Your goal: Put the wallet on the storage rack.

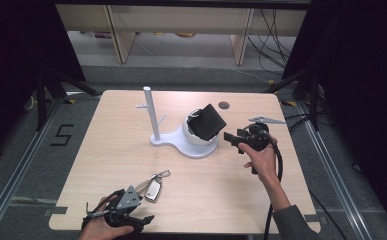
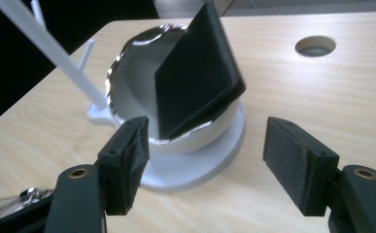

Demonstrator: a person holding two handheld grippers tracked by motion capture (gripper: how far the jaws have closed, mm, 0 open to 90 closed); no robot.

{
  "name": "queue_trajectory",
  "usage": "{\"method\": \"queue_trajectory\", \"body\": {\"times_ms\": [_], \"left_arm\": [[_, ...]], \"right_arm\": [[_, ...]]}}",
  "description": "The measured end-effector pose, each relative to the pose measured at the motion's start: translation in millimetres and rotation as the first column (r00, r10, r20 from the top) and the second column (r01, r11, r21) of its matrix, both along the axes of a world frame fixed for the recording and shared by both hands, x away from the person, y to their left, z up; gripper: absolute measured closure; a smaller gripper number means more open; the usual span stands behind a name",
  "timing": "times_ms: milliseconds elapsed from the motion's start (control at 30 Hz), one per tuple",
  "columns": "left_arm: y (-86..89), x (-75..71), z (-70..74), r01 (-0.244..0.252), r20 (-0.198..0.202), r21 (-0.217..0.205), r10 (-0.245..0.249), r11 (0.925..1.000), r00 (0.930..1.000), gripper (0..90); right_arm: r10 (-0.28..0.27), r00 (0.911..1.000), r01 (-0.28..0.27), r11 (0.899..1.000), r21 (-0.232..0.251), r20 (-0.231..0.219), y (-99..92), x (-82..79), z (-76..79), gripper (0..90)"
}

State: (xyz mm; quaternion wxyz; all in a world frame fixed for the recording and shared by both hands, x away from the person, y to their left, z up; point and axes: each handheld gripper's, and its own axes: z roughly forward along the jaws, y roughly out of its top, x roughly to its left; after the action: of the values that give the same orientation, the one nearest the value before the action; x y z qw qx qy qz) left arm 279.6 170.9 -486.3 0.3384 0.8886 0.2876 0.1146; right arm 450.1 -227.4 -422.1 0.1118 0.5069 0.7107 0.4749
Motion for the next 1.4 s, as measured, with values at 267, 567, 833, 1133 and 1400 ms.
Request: {"method": "queue_trajectory", "body": {"times_ms": [267, 567, 833, 1133, 1400], "left_arm": [[3.2, 0.9, -2.8, -0.038, -0.015, -0.033, 0.037, 0.9988, 0.9992, 28.2], [5.7, 4.1, -2.2, -0.042, -0.016, -0.035, 0.041, 0.9985, 0.9990, 28.0], [6.6, 5.6, -0.8, -0.041, -0.011, -0.027, 0.041, 0.9988, 0.9991, 27.5], [9.9, 6.8, -1.6, -0.057, -0.010, -0.040, 0.057, 0.9976, 0.9984, 27.2], [11.0, 7.1, -2.0, -0.066, -0.012, -0.051, 0.065, 0.9966, 0.9978, 25.7]], "right_arm": [[0.039, 0.9992, -0.039, 0.998, -0.045, 0.004, 1.4, -20.9, -8.7, 33.4], [0.089, 0.9957, -0.091, 0.994, -0.068, -0.023, 13.0, -46.0, -30.2, 33.0], [0.139, 0.9893, -0.143, 0.986, -0.091, -0.045, 20.5, -65.1, -44.1, 32.8], [0.176, 0.9820, -0.182, 0.979, -0.092, -0.069, 18.5, -83.3, -54.5, 31.4], [0.195, 0.9755, -0.205, 0.974, -0.096, -0.102, 18.4, -99.1, -60.8, 28.8]]}}
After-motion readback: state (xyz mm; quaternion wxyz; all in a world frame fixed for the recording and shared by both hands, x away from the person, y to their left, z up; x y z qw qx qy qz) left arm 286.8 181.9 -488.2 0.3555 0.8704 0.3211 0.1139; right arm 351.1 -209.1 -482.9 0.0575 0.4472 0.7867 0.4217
